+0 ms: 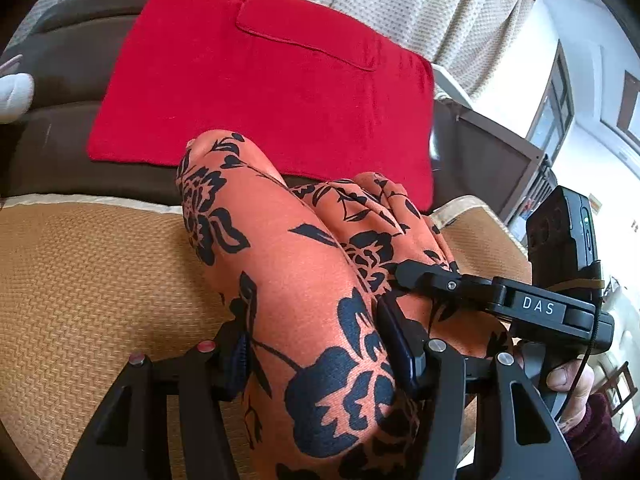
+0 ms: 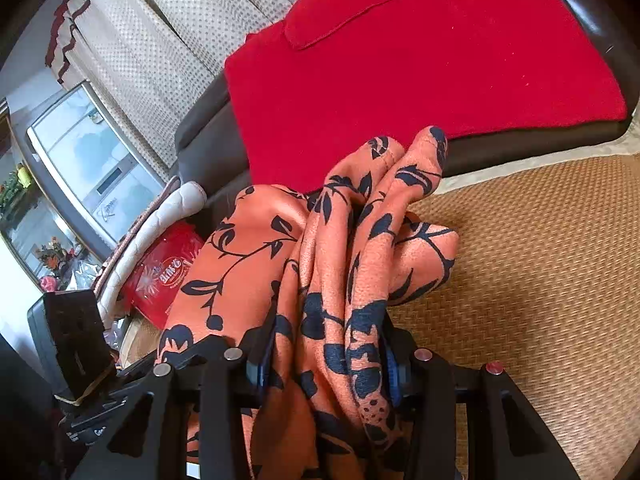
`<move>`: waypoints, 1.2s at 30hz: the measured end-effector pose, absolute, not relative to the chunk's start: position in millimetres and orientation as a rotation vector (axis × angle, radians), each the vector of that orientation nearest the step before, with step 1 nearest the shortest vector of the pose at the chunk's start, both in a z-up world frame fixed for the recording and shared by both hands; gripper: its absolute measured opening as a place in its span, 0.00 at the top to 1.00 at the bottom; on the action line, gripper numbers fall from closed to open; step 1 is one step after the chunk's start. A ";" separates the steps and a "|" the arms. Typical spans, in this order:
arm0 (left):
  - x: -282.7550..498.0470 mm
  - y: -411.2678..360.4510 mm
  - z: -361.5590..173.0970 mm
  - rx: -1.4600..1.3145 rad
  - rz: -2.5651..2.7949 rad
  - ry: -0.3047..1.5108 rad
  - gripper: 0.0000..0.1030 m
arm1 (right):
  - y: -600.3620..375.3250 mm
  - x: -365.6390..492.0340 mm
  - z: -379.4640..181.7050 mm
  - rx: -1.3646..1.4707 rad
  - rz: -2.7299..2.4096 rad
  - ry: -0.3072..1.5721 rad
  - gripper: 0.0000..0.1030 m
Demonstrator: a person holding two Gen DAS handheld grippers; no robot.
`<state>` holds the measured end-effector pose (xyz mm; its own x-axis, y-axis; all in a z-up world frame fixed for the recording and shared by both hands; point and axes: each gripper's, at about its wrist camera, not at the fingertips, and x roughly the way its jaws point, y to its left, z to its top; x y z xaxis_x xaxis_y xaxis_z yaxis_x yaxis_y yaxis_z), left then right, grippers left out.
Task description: Fold small clothes
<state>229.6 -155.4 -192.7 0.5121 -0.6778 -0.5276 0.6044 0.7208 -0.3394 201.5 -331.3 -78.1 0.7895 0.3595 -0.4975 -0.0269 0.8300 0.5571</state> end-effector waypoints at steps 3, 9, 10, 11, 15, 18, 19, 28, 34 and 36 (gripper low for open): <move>231.9 -146.1 -196.6 -0.117 -0.757 0.699 0.42 | -328.3 206.4 -81.3 0.559 0.210 0.651 0.57; 231.3 -131.7 -201.4 -0.115 -0.743 0.714 0.42 | -322.1 211.4 -82.1 0.549 0.211 0.659 0.57; 231.0 -131.5 -202.5 -0.112 -0.740 0.717 0.43 | -322.3 212.5 -82.1 0.547 0.210 0.662 0.57; 231.4 -131.7 -203.4 -0.110 -0.738 0.719 0.43 | -322.8 213.2 -83.0 0.547 0.209 0.664 0.57; 235.6 -132.2 -208.9 -0.106 -0.723 0.744 0.43 | -326.0 218.5 -86.7 0.545 0.203 0.684 0.57; 238.9 -134.0 -211.6 -0.100 -0.714 0.759 0.43 | -326.2 223.8 -90.5 0.550 0.198 0.702 0.57; 239.6 -134.3 -212.9 -0.098 -0.711 0.763 0.43 | -326.8 223.6 -92.8 0.551 0.196 0.708 0.57; 248.2 -139.8 -226.7 -0.089 -0.673 0.818 0.43 | -333.8 229.9 -107.8 0.571 0.170 0.755 0.59; 250.1 -141.0 -231.0 -0.076 -0.654 0.832 0.43 | -338.6 230.0 -113.6 0.564 0.157 0.777 0.59; 251.6 -141.3 -233.1 -0.073 -0.643 0.842 0.43 | -339.9 231.6 -116.4 0.551 0.146 0.799 0.60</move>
<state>251.6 -141.3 -233.1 0.4897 -0.5567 -0.6710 0.5006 0.8096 -0.3065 231.6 -339.9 -116.4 0.6956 0.3271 -0.6396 0.0793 0.8499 0.5209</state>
